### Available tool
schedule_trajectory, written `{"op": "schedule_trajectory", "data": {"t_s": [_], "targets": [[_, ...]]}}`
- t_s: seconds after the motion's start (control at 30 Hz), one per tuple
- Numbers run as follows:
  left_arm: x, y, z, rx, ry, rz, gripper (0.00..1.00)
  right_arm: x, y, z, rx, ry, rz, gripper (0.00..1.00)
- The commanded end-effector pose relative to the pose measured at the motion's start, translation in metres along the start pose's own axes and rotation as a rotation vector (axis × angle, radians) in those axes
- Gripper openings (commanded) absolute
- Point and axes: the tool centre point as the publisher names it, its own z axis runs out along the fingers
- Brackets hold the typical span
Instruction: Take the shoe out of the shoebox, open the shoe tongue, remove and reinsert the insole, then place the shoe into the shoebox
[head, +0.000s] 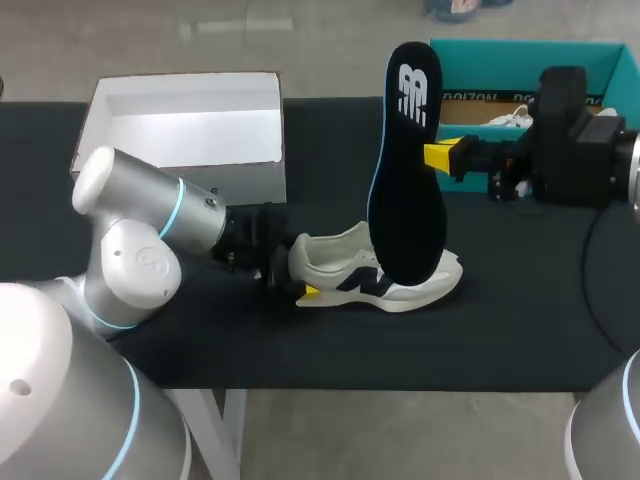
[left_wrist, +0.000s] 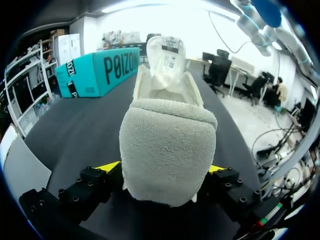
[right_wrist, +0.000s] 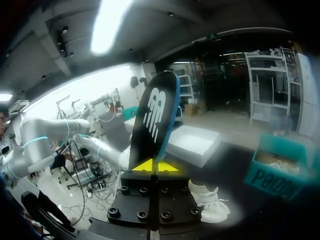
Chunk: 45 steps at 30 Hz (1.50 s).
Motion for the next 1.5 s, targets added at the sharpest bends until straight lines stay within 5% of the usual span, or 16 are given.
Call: {"op": "schedule_trajectory", "data": {"t_s": [0.03, 0.47, 0.83, 1.13, 1.5], "targets": [[0.0, -0.008, -0.001, -0.082, 0.017, -0.013, 1.0, 0.001, -0.002, -0.001, -0.001, -0.003, 0.001, 0.0], [0.008, -0.03, -0.009, -0.407, -0.005, -0.071, 1.0, 0.001, -0.002, -0.001, -0.001, -0.003, 0.001, 0.0], [0.014, -0.033, -0.025, -0.577, -0.025, 0.012, 1.0, 0.001, -0.002, -0.001, -0.001, -0.003, 0.001, 0.0], [0.013, -0.03, -0.029, -0.577, -0.024, 0.063, 1.0, 0.001, -0.002, -0.001, -0.001, -0.003, 0.001, 0.0], [0.017, -0.055, -0.046, -0.574, -0.076, 0.143, 1.0, 0.001, -0.002, -0.001, -0.001, -0.003, 0.001, 0.0]]}}
